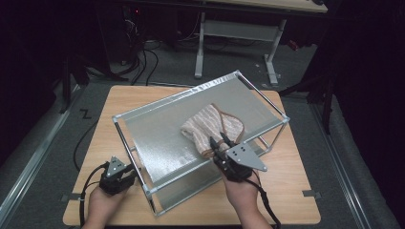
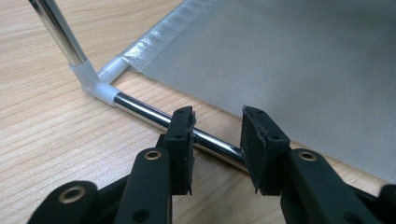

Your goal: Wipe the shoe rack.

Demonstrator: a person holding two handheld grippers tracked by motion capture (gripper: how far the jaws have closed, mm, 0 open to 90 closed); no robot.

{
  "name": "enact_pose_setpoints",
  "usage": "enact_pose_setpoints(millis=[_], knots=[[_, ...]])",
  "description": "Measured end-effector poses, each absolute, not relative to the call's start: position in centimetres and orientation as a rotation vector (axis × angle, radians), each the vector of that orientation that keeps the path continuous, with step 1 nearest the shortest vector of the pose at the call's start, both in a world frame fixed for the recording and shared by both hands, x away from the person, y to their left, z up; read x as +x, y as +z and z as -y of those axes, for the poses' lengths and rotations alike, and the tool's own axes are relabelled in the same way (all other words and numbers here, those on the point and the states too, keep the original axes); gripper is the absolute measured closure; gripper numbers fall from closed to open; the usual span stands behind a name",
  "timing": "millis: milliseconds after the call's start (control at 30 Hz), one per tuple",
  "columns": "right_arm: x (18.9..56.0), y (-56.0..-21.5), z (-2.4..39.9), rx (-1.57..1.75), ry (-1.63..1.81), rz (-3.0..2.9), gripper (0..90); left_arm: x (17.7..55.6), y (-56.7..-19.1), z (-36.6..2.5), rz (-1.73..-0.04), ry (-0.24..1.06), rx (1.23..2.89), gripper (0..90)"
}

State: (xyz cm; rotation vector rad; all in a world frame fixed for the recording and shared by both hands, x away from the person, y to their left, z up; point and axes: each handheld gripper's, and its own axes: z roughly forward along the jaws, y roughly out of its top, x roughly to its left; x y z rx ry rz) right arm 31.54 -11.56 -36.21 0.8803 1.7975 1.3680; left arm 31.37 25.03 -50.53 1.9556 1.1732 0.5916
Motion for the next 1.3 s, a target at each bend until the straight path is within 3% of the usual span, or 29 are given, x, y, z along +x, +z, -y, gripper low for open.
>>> enact_pose_setpoints(millis=[833, 1300], knots=[[24.4, -36.3, 2.4, 0.568, 1.521, -1.946, 65.4, 31.4, -50.5, -25.0, -1.179, 0.593, 1.952, 65.5], [24.7, -36.5, 2.9, 0.554, 1.502, -1.931, 65.2, 31.3, -50.5, -24.9, -1.150, 0.592, 1.966, 65.8]])
